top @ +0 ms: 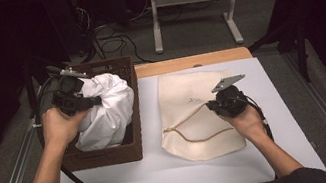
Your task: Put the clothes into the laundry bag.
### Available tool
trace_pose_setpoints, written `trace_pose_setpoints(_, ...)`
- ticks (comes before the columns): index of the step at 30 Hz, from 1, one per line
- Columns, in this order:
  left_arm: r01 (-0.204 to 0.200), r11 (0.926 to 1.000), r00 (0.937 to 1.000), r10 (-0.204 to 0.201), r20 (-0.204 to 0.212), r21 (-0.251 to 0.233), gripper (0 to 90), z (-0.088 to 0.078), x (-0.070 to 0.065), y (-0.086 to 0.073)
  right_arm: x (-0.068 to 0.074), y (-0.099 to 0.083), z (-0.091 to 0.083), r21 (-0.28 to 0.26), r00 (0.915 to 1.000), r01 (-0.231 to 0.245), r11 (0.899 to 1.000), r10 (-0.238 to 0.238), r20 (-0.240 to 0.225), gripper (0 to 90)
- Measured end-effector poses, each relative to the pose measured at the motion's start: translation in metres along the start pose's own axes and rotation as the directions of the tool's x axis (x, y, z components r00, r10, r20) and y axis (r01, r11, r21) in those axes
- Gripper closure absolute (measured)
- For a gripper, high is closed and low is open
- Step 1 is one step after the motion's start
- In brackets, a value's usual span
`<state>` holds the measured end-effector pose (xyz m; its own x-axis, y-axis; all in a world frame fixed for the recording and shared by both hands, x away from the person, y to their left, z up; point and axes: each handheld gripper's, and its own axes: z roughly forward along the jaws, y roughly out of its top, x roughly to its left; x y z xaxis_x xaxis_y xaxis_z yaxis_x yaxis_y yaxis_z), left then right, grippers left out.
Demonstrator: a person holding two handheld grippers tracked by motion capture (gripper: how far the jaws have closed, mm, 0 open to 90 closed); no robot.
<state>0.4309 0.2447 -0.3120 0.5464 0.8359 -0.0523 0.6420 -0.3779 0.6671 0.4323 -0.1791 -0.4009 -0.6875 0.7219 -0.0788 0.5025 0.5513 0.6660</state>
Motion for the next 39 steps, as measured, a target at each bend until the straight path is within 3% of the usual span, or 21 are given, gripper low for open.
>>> trace_pose_setpoints(10,-0.038,0.9975,0.9962,0.043,0.077,-0.060,78.4,-0.003,-0.021,0.015,-0.009,0.013,-0.001,-0.015,0.9997,-0.023,1.000,0.024,0.010,88.2)
trace_pose_setpoints(20,-0.077,0.9908,0.9854,0.093,0.142,-0.111,78.5,-0.009,-0.045,0.031,-0.016,0.021,-0.006,-0.028,0.9982,-0.052,0.998,0.052,0.028,88.2)
trace_pose_setpoints(28,-0.099,0.9849,0.9751,0.125,0.183,-0.142,78.6,-0.013,-0.057,0.036,-0.018,0.025,-0.007,-0.032,0.9985,-0.041,0.999,0.042,0.034,88.2)
trace_pose_setpoints(30,-0.116,0.9818,0.9698,0.145,0.196,-0.150,78.6,-0.014,-0.064,0.038,-0.019,0.025,-0.006,-0.030,0.9983,-0.048,0.998,0.049,0.031,88.2)
trace_pose_setpoints(31,-0.130,0.9782,0.9637,0.163,0.212,-0.162,78.6,-0.014,-0.071,0.041,-0.019,0.025,-0.004,-0.032,0.9984,-0.048,0.998,0.049,0.029,88.2)
trace_pose_setpoints(32,-0.130,0.9782,0.9637,0.163,0.212,-0.162,78.6,-0.014,-0.071,0.041,-0.019,0.025,-0.004,-0.032,0.9984,-0.048,0.998,0.049,0.029,88.2)
trace_pose_setpoints(33,-0.141,0.9753,0.9578,0.178,0.226,-0.170,78.6,-0.015,-0.077,0.044,-0.019,0.024,-0.003,-0.036,0.9980,-0.057,0.998,0.058,0.026,88.2)
trace_pose_setpoints(36,-0.155,0.9731,0.9534,0.193,0.232,-0.170,78.6,-0.015,-0.085,0.046,-0.020,0.025,-0.003,-0.034,0.9983,-0.052,0.998,0.053,0.026,88.2)
trace_pose_setpoints(39,-0.177,0.9667,0.9349,0.224,0.275,-0.185,78.6,-0.016,-0.098,0.051,-0.022,0.024,-0.005,-0.040,0.9982,-0.056,0.998,0.057,0.021,88.2)
